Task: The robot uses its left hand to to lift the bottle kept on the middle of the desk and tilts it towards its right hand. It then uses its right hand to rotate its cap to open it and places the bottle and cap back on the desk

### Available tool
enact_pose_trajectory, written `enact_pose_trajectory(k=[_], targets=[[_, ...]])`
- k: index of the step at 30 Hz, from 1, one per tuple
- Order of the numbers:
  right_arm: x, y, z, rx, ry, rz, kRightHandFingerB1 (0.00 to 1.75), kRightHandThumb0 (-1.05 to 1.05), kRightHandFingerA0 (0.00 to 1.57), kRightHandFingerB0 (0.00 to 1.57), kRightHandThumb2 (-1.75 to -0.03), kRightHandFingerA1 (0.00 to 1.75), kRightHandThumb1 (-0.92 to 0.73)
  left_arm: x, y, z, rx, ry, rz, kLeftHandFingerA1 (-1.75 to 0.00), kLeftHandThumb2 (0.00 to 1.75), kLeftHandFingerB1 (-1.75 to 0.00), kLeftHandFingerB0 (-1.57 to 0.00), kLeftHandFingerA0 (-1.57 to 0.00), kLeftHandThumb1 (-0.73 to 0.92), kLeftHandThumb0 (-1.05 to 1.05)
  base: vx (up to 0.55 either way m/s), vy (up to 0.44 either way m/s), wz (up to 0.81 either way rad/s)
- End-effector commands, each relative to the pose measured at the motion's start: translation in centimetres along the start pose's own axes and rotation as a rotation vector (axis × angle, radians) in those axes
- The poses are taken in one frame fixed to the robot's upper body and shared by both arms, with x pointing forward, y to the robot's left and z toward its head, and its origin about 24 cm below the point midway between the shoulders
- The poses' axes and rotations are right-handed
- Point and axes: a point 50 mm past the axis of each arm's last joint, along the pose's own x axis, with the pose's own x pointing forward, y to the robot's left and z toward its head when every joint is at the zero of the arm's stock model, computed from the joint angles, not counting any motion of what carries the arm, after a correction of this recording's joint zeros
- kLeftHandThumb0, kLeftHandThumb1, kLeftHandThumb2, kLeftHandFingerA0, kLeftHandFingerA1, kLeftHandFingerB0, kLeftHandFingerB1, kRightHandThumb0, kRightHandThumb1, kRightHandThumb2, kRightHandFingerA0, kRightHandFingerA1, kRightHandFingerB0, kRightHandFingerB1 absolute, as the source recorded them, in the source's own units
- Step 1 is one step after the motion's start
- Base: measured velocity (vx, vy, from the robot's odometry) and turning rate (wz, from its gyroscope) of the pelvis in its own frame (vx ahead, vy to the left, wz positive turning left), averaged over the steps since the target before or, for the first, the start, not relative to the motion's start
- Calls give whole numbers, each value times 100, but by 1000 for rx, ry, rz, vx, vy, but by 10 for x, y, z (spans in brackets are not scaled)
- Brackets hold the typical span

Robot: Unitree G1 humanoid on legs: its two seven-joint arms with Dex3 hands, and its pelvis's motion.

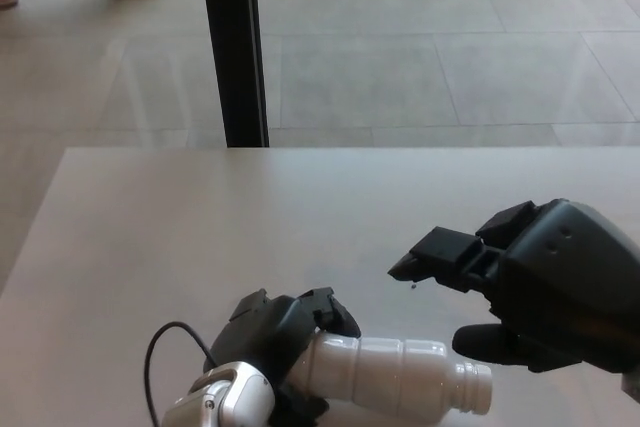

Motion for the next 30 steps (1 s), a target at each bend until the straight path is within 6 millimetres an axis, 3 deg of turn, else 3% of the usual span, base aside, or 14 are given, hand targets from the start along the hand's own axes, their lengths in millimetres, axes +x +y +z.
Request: enact_pose_trajectory(k=[1, 10, 11, 12, 13, 14, 15, 16, 17, 18, 22, 24, 26, 30], targets=[[-3, 0, -8, -4, 44, -23, 55, -38, 107, 54, -62, 146, -64, -4, -14, -28, 4, 156, -91, -140, 81, -95, -58, -79, 76, 16, 0, 0, 0], [-1, 4, -7, 38, 17, -44, 61, -37, 102, 54, -63, 156, -63, -3, -12, -26, 14, 154, -85, -136, 81, -92, -60, -82, 77, 15, 0, 0, 0], [-1, 4, -7, 37, 14, -42, 60, -39, 103, 52, -62, 157, -61, -3, -11, -25, 11, 157, -90, -153, 91, -101, -58, -67, 72, 16, 0, 0, 0], [-1, 5, -7, 39, 11, -38, 62, -39, 103, 52, -62, 155, -62, -3, -12, -25, 10, 159, -91, -143, 85, -99, -61, -85, 74, 15, 0, 0, 0], [-1, 5, -7, 41, 9, -38, 63, -39, 103, 51, -62, 156, -62, -3, -12, -26, 7, 156, -89, -141, 87, -97, -62, -84, 74, 15, 0, 0, 0], [-2, 5, -8, 39, 9, -38, 64, -39, 104, 51, -59, 153, -65, -3, -13, -27, 4, 157, -89, -155, 92, -101, -59, -68, 71, 15, 0, 0, 0], [-2, 5, -9, 36, 12, -37, 65, -39, 104, 51, -59, 151, -66, -3, -13, -28, 7, 145, -80, -143, 89, -99, -63, -86, 72, 17, 0, 0, 0], [-4, 6, -11, 38, 22, -34, 63, -39, 105, 52, -62, 151, -62, -3, -13, -29, 15, 155, -87, -155, 88, -103, -58, -65, 73, 14, 0, 0, 0], [-4, 6, -11, 38, 26, -33, 63, -39, 105, 52, -62, 151, -62, -4, -13, -29, 17, 163, -92, -155, 88, -103, -58, -65, 73, 14, 0, 0, 0], [-6, 7, -12, 35, 37, -26, 60, -42, 107, 49, -62, 148, -62, -4, -13, -29, 13, 161, -92, -142, 83, -99, -60, -80, 77, 14, 0, 0, 0], [-17, 11, -18, 47, 146, 60, 59, -50, 107, 45, -61, 139, -65, -5, -15, -31, 10, 158, -84, -120, 81, -78, -50, -67, 77, 13, 0, 0, 0], [-25, 14, -23, 94, 207, 72, 61, -51, 102, 46, -63, 147, -64, -8, -17, -31, -81, 128, -48, -133, 87, -85, -49, -72, 76, 17, 0, 0, 0], [-33, 18, -28, 122, 258, 68, 56, -48, 101, 48, -59, 151, -64, -9, -17, -29, -133, 128, -21, -159, 94, -112, -56, -84, 77, 14, 0, 0, 0], [-43, 22, -34, 158, 341, 73, 54, -47, 98, 48, -63, 146, -64, -11, -16, -24, -190, 120, 28, -170, 99, -127, -61, -87, 77, 12, 0, 0, 0]])
